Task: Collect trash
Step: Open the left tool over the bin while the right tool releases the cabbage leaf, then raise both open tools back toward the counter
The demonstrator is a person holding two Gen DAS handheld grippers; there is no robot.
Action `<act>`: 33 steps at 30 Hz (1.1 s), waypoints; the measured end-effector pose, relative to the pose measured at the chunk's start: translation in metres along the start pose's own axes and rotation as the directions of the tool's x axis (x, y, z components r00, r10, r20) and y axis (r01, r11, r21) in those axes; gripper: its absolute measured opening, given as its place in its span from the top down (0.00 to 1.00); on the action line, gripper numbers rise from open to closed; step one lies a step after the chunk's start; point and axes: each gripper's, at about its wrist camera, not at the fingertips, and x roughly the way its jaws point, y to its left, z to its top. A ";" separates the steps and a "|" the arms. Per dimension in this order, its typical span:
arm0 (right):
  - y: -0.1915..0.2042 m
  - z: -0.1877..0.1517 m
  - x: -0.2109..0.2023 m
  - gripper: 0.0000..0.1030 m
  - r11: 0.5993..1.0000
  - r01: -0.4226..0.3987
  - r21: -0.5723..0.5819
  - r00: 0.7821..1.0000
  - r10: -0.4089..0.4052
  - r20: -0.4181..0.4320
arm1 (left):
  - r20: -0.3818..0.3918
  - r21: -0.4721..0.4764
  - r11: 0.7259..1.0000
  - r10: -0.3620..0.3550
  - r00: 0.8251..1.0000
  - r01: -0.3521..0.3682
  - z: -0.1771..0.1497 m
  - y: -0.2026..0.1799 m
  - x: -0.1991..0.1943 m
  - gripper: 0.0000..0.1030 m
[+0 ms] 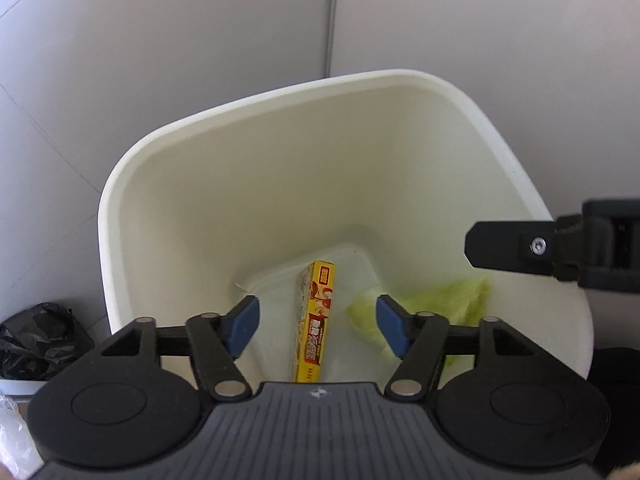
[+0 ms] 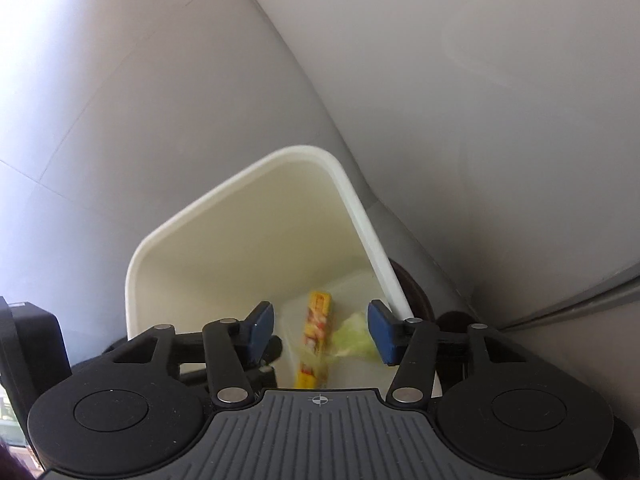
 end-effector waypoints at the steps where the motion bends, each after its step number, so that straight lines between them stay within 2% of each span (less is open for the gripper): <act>1: 0.001 0.001 -0.003 0.49 1.000 -0.003 0.000 1.000 0.003 0.005 | 0.005 0.003 1.000 0.003 1.000 -0.003 0.001 -0.001 -0.003 0.36; 8: 0.008 0.000 -0.023 0.45 1.000 -0.010 -0.021 0.999 0.011 0.035 | 0.042 0.003 1.000 0.002 0.999 -0.002 -0.003 -0.007 -0.024 0.31; 17: 0.020 -0.008 -0.070 0.42 0.996 -0.032 -0.078 0.995 0.039 0.089 | 0.120 0.038 0.999 0.008 0.993 -0.013 -0.010 -0.015 -0.074 0.24; 20: 0.027 -0.011 -0.087 0.35 0.993 -0.040 -0.107 0.993 0.052 0.108 | 0.146 0.041 0.999 0.017 0.989 -0.023 -0.015 -0.014 -0.099 0.20; 24: 0.032 -0.013 -0.109 0.33 0.989 -0.056 -0.136 0.989 0.073 0.126 | 0.168 0.040 0.999 0.013 0.986 -0.020 -0.021 -0.012 -0.130 0.14; 26: 0.033 -0.017 -0.120 0.29 0.986 -0.071 -0.149 0.986 0.092 0.137 | 0.192 0.047 0.998 0.021 0.981 -0.031 -0.023 -0.013 -0.139 0.10; 29: 0.039 -0.022 -0.139 0.28 0.981 -0.090 -0.171 0.983 0.115 0.142 | 0.218 0.062 0.997 0.029 0.975 -0.043 -0.025 -0.016 -0.166 0.02; 31: 0.041 -0.022 -0.150 0.26 0.978 -0.098 -0.182 0.981 0.126 0.148 | 0.230 0.072 0.996 0.028 0.973 -0.046 -0.026 -0.014 -0.174 0.01; 33: 0.040 -0.018 -0.165 0.20 0.975 -0.101 -0.198 0.978 0.134 0.161 | 0.233 0.078 0.996 0.031 0.972 -0.050 -0.027 -0.016 -0.186 0.01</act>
